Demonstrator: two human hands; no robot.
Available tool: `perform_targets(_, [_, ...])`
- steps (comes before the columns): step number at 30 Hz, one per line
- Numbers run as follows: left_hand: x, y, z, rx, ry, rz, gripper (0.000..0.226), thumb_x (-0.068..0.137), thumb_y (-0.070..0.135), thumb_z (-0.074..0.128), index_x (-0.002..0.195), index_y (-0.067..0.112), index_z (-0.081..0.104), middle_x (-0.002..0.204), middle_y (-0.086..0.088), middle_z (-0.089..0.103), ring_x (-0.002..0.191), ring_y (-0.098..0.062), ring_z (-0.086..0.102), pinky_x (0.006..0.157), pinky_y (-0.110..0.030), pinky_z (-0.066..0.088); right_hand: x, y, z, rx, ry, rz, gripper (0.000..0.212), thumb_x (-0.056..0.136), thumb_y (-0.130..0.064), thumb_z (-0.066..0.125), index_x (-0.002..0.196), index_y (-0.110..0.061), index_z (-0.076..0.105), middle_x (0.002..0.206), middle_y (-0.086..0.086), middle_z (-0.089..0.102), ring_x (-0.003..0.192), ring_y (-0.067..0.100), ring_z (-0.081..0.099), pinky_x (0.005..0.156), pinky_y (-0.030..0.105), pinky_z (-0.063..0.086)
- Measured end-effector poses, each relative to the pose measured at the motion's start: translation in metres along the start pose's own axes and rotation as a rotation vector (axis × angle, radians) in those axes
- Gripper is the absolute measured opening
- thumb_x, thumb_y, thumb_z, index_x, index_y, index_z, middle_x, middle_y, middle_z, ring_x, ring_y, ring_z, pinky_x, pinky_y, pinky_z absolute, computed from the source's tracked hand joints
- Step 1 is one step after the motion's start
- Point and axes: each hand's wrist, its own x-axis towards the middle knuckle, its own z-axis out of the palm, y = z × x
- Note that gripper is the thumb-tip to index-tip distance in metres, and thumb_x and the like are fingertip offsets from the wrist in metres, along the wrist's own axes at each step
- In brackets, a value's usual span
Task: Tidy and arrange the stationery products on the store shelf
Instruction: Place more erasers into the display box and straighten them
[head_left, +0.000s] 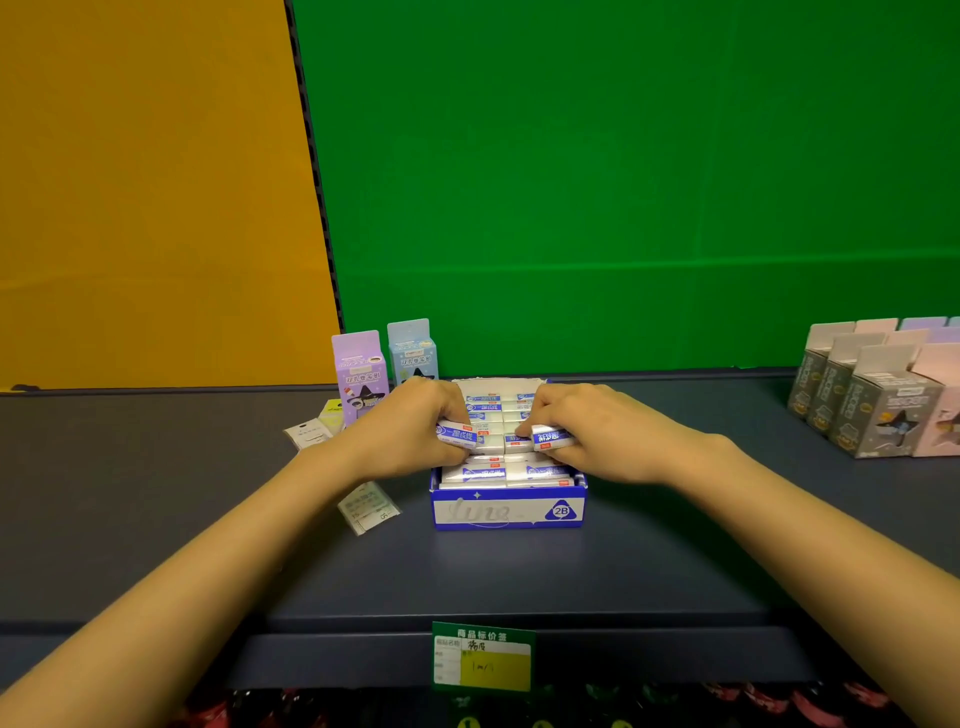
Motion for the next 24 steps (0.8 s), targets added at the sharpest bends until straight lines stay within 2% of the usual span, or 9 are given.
perform_targets(4, [0.002, -0.003, 0.0, -0.001, -0.025, 0.009, 0.018, 0.079, 0.022, 0.069, 0.087, 0.007, 0.073, 0.094, -0.003, 0.064, 0.088, -0.015, 0.06, 0.076, -0.033, 0.051, -0.002, 0.001, -0.001, 0.019, -0.008, -0.001, 0.03, 0.092, -0.028, 0.048, 0.117, -0.019, 0.061, 0.122, 0.002, 0.053, 0.111, 0.022, 0.053, 0.092, 0.042, 0.044])
perform_targets(8, [0.002, -0.006, -0.004, -0.071, 0.022, -0.046, 0.025, 0.078, 0.036, 0.069, 0.068, 0.013, 0.066, 0.072, 0.001, 0.065, 0.064, -0.013, 0.059, 0.056, -0.03, 0.042, -0.001, 0.002, 0.0, 0.065, 0.062, -0.001, 0.026, 0.092, -0.031, 0.049, 0.113, -0.021, 0.061, 0.118, 0.0, 0.056, 0.107, 0.021, 0.055, 0.09, 0.04, 0.045])
perform_targets(10, [0.002, -0.007, -0.006, -0.092, 0.057, -0.084, 0.03, 0.079, 0.039, 0.066, 0.064, 0.014, 0.062, 0.062, 0.004, 0.064, 0.055, -0.008, 0.056, 0.049, -0.023, 0.037, 0.0, 0.001, -0.001, 0.146, 0.133, 0.0, 0.02, 0.09, -0.031, 0.052, 0.107, -0.023, 0.061, 0.112, -0.001, 0.061, 0.102, 0.02, 0.057, 0.087, 0.038, 0.046])
perform_targets(12, [0.0, -0.003, -0.008, -0.106, 0.065, -0.105, 0.03, 0.083, 0.04, 0.061, 0.061, 0.022, 0.051, 0.056, 0.011, 0.056, 0.051, -0.001, 0.053, 0.045, -0.015, 0.035, 0.002, -0.002, -0.002, 0.252, 0.17, 0.01, 0.015, 0.088, -0.035, 0.056, 0.098, -0.023, 0.055, 0.099, -0.003, 0.063, 0.089, 0.018, 0.057, 0.078, 0.035, 0.046])
perform_targets(14, [-0.001, 0.001, -0.009, -0.129, 0.031, -0.136, 0.027, 0.088, 0.04, 0.053, 0.067, 0.026, 0.045, 0.065, 0.013, 0.052, 0.057, -0.003, 0.051, 0.053, -0.016, 0.036, 0.005, -0.006, -0.004, 0.327, 0.126, 0.049, 0.025, 0.086, -0.044, 0.055, 0.096, -0.023, 0.047, 0.086, -0.005, 0.058, 0.076, 0.016, 0.052, 0.069, 0.032, 0.042])
perform_targets(15, [-0.002, 0.002, -0.009, -0.149, 0.007, -0.159, 0.025, 0.092, 0.038, 0.047, 0.071, 0.024, 0.043, 0.07, 0.01, 0.051, 0.064, -0.004, 0.048, 0.058, -0.021, 0.037, 0.007, -0.009, -0.005, 0.361, 0.076, 0.068, 0.026, 0.088, -0.045, 0.05, 0.098, -0.022, 0.045, 0.085, -0.004, 0.056, 0.075, 0.016, 0.05, 0.068, 0.032, 0.04])
perform_targets(18, [-0.007, 0.006, -0.01, -0.206, -0.047, -0.2, 0.019, 0.097, 0.028, 0.034, 0.081, 0.021, 0.04, 0.079, 0.004, 0.048, 0.074, -0.009, 0.042, 0.068, -0.027, 0.037, 0.009, -0.012, -0.003, 0.435, 0.001, 0.07, 0.011, 0.096, -0.028, 0.036, 0.096, -0.019, 0.042, 0.088, -0.003, 0.052, 0.077, 0.013, 0.045, 0.067, 0.029, 0.037])
perform_targets(22, [-0.014, 0.005, -0.013, -0.222, -0.105, -0.135, 0.015, 0.097, 0.025, 0.035, 0.082, 0.025, 0.037, 0.085, 0.006, 0.051, 0.081, -0.01, 0.048, 0.077, -0.033, 0.045, 0.005, -0.009, 0.0, 0.345, 0.028, 0.013, 0.016, 0.095, -0.023, 0.039, 0.108, -0.017, 0.047, 0.102, -0.003, 0.052, 0.085, 0.011, 0.047, 0.073, 0.023, 0.035])
perform_targets(24, [-0.015, 0.003, -0.013, -0.228, -0.127, -0.086, 0.007, 0.096, 0.023, 0.041, 0.09, 0.027, 0.042, 0.093, 0.013, 0.053, 0.087, -0.005, 0.052, 0.078, -0.024, 0.047, 0.003, -0.005, 0.001, 0.284, 0.048, -0.008, 0.025, 0.094, -0.029, 0.045, 0.117, -0.017, 0.05, 0.111, -0.003, 0.055, 0.092, 0.008, 0.047, 0.079, 0.022, 0.037])
